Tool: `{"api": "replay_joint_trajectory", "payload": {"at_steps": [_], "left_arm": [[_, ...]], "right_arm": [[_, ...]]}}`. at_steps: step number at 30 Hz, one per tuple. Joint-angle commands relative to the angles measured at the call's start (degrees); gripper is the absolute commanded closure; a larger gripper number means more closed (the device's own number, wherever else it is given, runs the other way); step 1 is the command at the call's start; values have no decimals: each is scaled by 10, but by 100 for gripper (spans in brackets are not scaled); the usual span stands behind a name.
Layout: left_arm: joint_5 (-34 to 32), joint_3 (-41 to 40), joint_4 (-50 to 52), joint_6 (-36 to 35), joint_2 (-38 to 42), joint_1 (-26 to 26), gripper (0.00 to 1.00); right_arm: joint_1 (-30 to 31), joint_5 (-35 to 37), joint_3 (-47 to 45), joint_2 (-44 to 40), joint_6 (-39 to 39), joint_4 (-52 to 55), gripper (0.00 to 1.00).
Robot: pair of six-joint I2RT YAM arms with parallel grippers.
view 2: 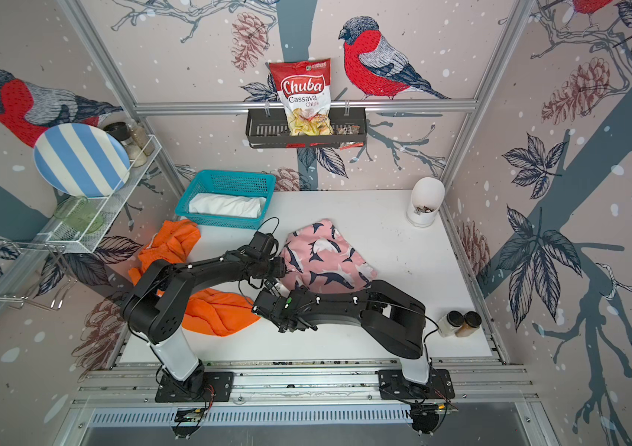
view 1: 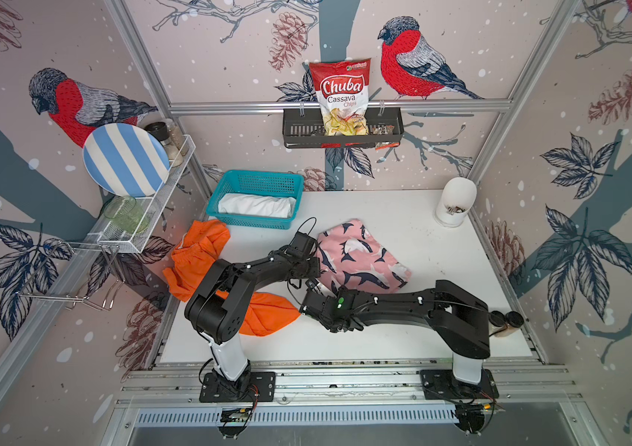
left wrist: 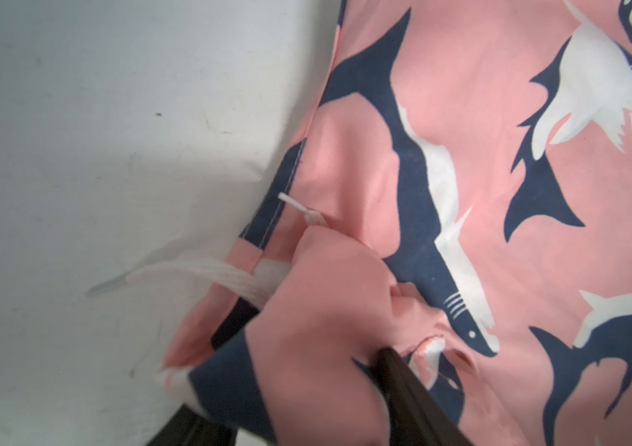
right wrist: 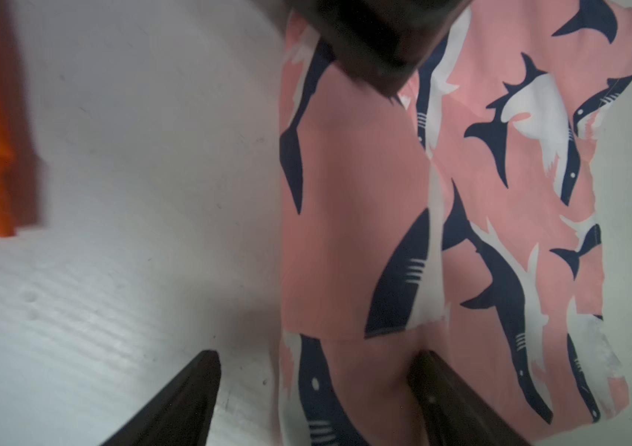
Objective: Roll up the shorts
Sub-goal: Roll the shorts at the center of the board.
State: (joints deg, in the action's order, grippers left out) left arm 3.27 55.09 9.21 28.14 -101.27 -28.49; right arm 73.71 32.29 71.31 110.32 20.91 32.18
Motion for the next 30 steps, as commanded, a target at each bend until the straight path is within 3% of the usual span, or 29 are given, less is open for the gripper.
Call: {"api": "replay_joint_trajectory", "payload": {"at_steps": [1,5,10,14,21,30], "left_arm": [[6,-7,75,4,-5,2,40],[8,-8,72,2,-8,2,38],[11,-2,70,1,-7,9,36],[42,-8,51,9,20,28,31],[114,-42,27,58,125,54,23],[169,-115,-24,134,206,38,17]], "right_arm": [[-11,17,-13,25,-8,5,16],[-16,-11,-37,32,-11,-15,24],[-50,-107,-82,-2,-2,-67,56],[-87,-227,-122,-58,13,-126,75],[-189,-505,-237,-144,121,-319,82],[-240,-645,-349,-135,312,-588,85]]}}
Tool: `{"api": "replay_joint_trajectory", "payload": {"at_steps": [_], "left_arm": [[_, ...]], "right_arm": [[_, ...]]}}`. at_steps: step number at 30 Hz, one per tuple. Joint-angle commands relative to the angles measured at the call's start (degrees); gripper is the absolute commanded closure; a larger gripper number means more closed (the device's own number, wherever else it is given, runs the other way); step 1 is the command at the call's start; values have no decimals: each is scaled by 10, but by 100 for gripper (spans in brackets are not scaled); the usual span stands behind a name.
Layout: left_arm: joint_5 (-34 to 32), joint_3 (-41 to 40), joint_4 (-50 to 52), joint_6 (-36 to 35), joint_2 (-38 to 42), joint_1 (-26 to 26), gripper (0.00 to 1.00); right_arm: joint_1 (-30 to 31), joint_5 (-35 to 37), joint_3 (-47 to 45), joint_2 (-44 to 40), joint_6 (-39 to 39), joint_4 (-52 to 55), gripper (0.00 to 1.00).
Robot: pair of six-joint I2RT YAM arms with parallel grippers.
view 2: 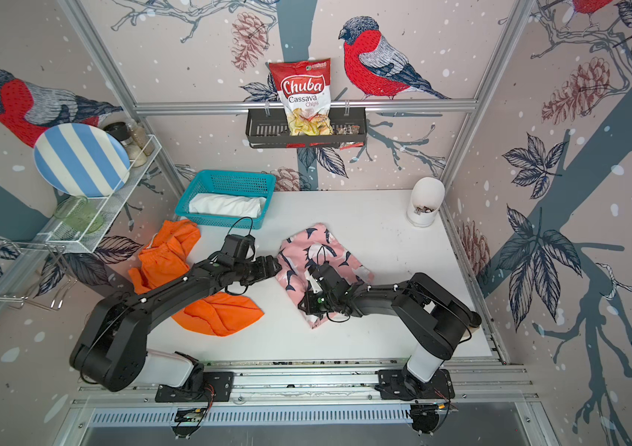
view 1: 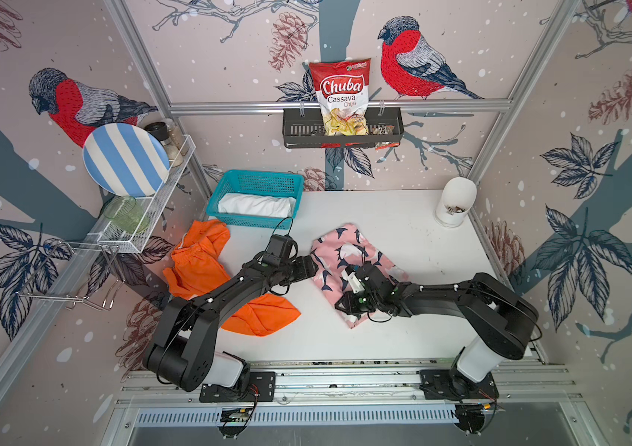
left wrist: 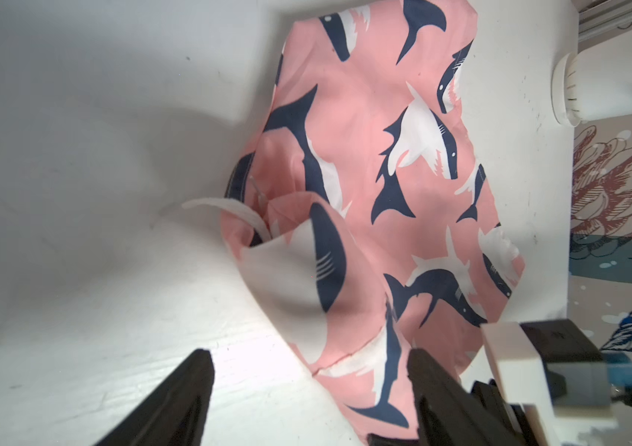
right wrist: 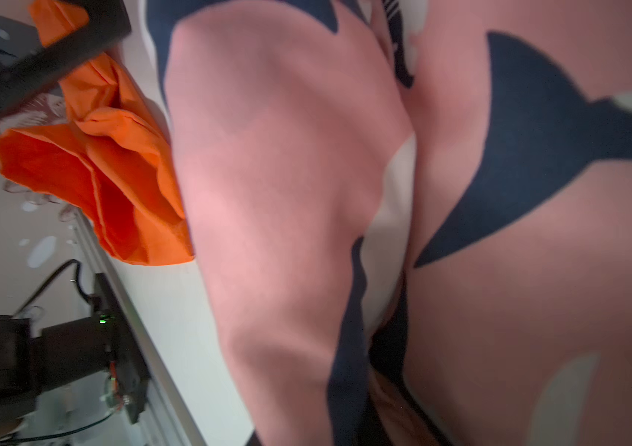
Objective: Roll up the shorts
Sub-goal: Roll the shorts at the center of the board.
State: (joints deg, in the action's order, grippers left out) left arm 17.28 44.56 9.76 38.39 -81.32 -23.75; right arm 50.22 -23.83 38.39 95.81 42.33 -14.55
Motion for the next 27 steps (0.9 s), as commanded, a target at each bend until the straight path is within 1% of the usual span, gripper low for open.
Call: {"api": "replay_joint_trajectory", "payload": {"at_steps": [1,4,6,9,11,14,17,22,25,27], "left_arm": [[30,-12,-36,37,4,-16,17],[25,-15,-52,49,-14,-36,17],[16,-14,-58,52,-31,-43,18],[-4,2,-53,35,-59,-44,23],[-26,24,-33,15,-80,-45,27],[-46,43,-18,-5,-108,-40,32],[-50,51,-15,-15,-131,-36,37],[-43,51,-22,-23,-155,-35,40],[-37,50,-25,-25,-160,-35,41],[-36,48,-27,-24,-160,-35,41]], "right_arm": [[-7,-91,-31,16,118,-150,85],[-10,-104,-55,27,163,-228,86],[-12,-110,-64,31,182,-256,86],[-11,-107,-76,26,187,-271,82],[-10,-99,-82,17,177,-257,79],[-6,-62,-81,-16,139,-194,74],[1,5,-48,-53,71,-60,65],[23,152,37,-90,-38,162,54],[44,244,88,-98,-82,264,48],[66,293,121,-95,-103,308,45]]}}
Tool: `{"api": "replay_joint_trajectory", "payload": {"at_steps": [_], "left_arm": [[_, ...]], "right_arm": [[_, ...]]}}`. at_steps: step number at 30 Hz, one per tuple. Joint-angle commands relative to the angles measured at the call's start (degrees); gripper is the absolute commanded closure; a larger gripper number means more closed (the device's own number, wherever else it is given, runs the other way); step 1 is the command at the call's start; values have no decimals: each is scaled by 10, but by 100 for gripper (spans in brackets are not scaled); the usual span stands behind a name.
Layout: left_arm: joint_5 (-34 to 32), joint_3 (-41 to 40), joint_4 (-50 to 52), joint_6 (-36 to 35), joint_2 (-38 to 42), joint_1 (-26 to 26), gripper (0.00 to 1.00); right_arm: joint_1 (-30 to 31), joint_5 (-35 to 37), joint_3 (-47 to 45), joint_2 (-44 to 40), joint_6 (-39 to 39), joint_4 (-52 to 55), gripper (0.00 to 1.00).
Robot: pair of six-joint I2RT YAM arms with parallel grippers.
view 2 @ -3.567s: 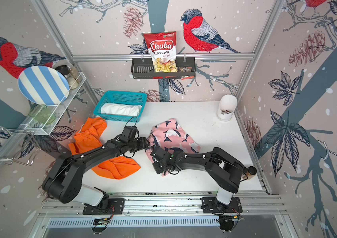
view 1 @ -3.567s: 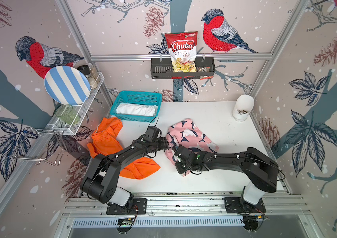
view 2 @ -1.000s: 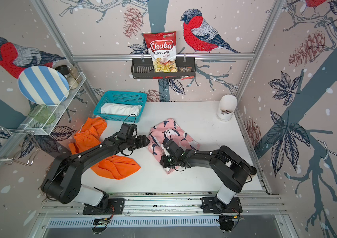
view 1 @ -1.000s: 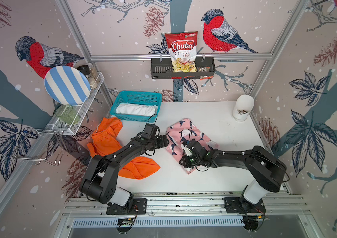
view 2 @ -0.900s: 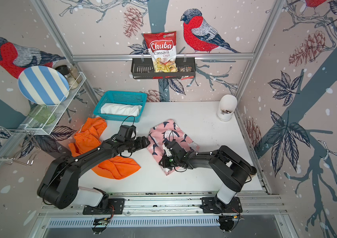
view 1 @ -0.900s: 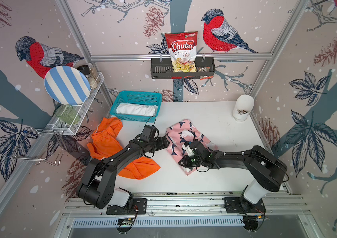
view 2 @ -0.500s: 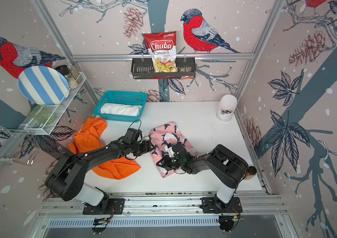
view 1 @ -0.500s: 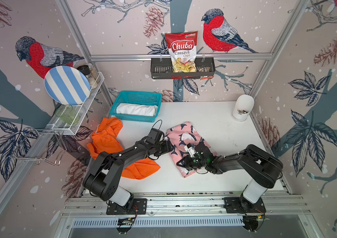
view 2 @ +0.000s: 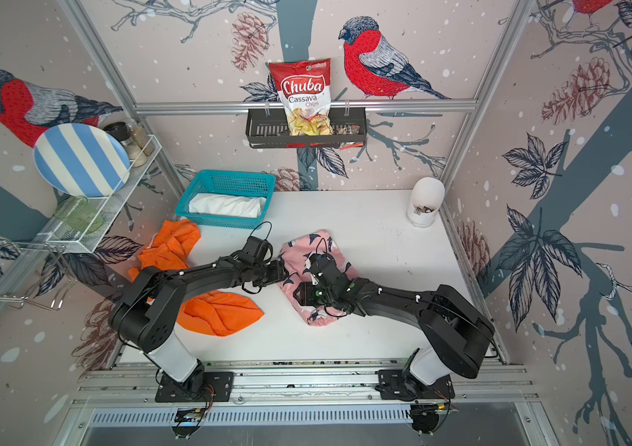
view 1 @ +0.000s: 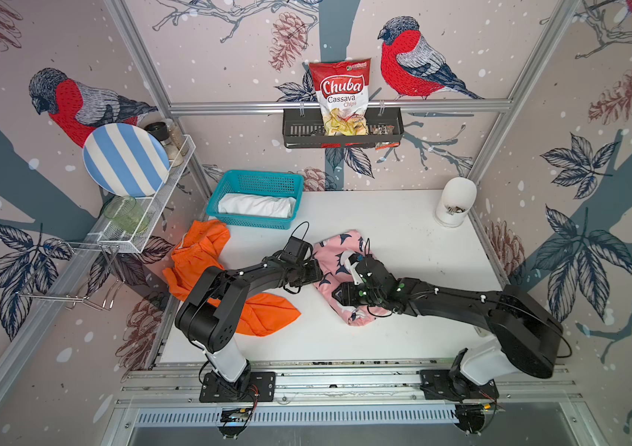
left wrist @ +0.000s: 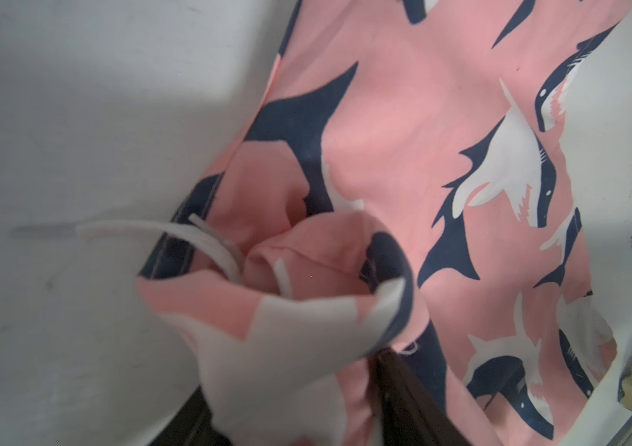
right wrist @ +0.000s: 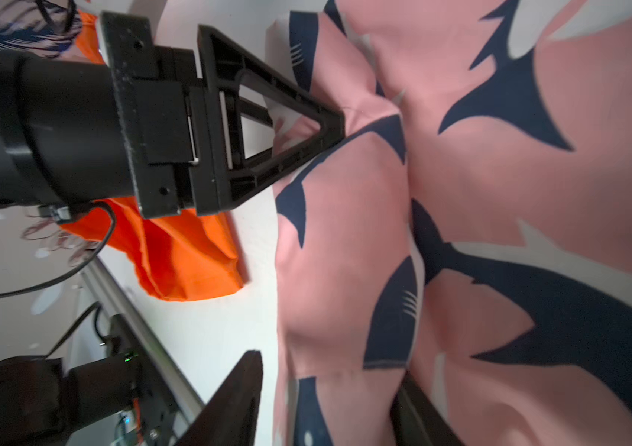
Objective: Roll up the shorts
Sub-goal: Roll the shorts at the center of the board.
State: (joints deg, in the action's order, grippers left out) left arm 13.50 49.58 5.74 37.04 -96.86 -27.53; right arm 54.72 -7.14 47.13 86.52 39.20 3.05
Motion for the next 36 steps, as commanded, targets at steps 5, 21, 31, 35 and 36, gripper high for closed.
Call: {"api": "replay_joint_trajectory", "payload": {"at_steps": [5,21,31,35,36], "left_arm": [[3,-4,12,-13,-8,3,41],[11,-6,8,-15,-19,3,39],[11,-3,10,-19,-18,3,38],[9,-3,9,-20,-14,3,38],[8,-3,9,-21,-15,3,37]], "right_arm": [[93,239,129,37,-104,223,35],[209,360,277,232,-81,361,9],[220,451,267,294,-44,392,16],[214,460,253,294,-45,385,28],[212,458,250,293,-46,384,35]]}}
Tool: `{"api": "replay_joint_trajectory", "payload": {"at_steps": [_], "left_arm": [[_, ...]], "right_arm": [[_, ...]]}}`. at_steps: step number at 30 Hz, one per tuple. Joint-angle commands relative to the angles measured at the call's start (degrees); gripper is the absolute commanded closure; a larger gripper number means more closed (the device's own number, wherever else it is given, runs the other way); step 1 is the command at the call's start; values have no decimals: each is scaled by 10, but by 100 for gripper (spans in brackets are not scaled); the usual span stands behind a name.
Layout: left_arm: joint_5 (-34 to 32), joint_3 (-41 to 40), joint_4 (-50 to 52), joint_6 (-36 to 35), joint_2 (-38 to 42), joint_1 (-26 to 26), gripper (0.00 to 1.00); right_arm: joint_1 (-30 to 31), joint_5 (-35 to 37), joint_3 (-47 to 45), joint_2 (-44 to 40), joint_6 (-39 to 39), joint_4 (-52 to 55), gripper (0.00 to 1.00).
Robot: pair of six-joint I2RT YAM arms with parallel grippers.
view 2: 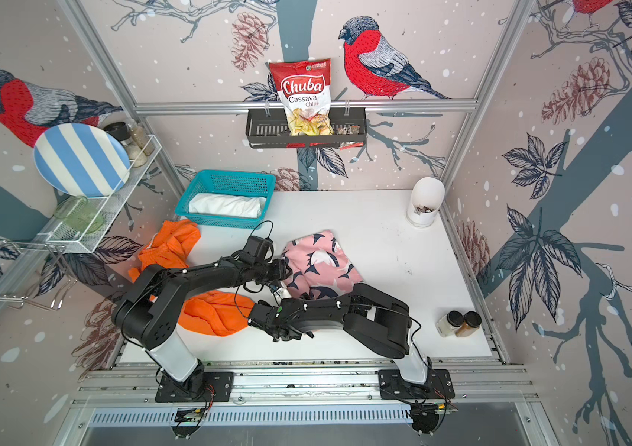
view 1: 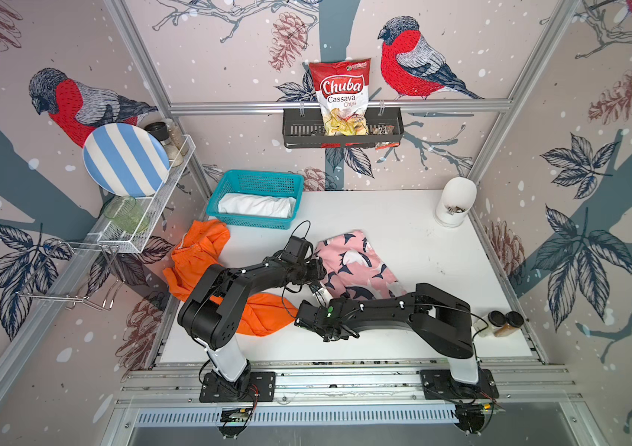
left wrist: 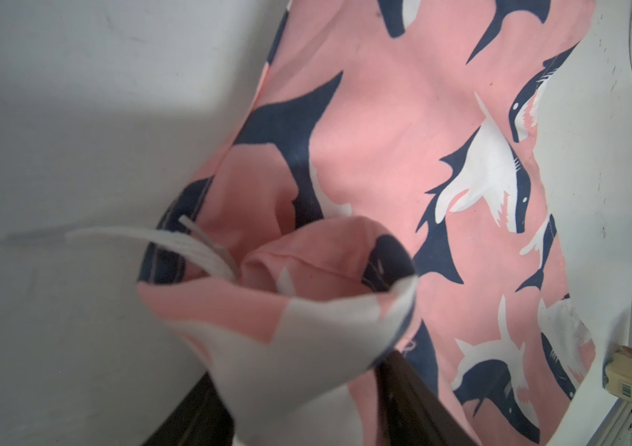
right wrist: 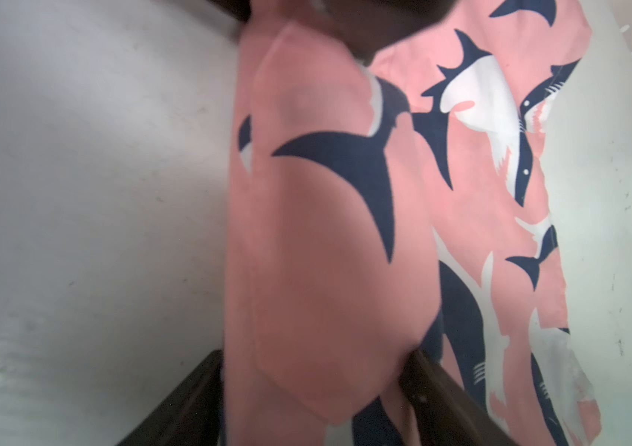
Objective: Roll up the shorts
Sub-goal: Roll the shorts at the center of the board.
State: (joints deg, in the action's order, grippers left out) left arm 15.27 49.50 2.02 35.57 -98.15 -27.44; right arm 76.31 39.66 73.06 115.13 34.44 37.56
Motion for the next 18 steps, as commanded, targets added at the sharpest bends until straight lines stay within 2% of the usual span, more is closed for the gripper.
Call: {"api": "replay_joint_trajectory", "payload": {"at_steps": [1,4,7,13,18], "left_arm": [[-9,-2,47,-6,-1,2,37],[-9,-3,46,-10,4,2,36],[-19,-1,55,-14,31,2,33],[-73,8,121,-18,110,5,27],[-77,-4,152,-14,160,5,26]], "right_arm": [[-6,-14,-12,5,0,36,42],[-12,-45,-23,-12,-10,15,64],[-27,-124,-48,-51,-20,-38,75],[-94,-382,-131,-149,-6,-212,81],[-154,-586,-207,-192,46,-368,82]]}}
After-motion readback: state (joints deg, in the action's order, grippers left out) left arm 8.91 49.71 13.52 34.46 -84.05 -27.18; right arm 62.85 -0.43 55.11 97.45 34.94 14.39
